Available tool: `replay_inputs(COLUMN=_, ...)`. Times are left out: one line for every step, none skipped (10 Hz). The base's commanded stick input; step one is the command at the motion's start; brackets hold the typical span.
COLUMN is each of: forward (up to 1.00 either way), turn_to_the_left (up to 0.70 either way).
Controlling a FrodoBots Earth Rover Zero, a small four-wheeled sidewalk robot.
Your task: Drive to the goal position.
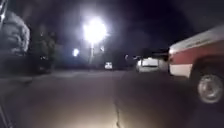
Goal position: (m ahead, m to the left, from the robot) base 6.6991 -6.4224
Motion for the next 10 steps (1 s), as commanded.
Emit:
replay_inputs(forward=0.70, turn_to_the_left=0.00)
replay_inputs(forward=0.70, turn_to_the_left=-0.28)
replay_inputs(forward=0.70, turn_to_the_left=-0.35)
replay_inputs(forward=0.70, turn_to_the_left=-0.35)
replay_inputs(forward=0.70, turn_to_the_left=-0.35)
replay_inputs(forward=0.70, turn_to_the_left=-0.35)
replay_inputs(forward=0.70, turn_to_the_left=-0.35)
replay_inputs(forward=0.70, turn_to_the_left=-0.35)
replay_inputs(forward=0.70, turn_to_the_left=-0.35)
replay_inputs(forward=0.70, turn_to_the_left=-0.35)
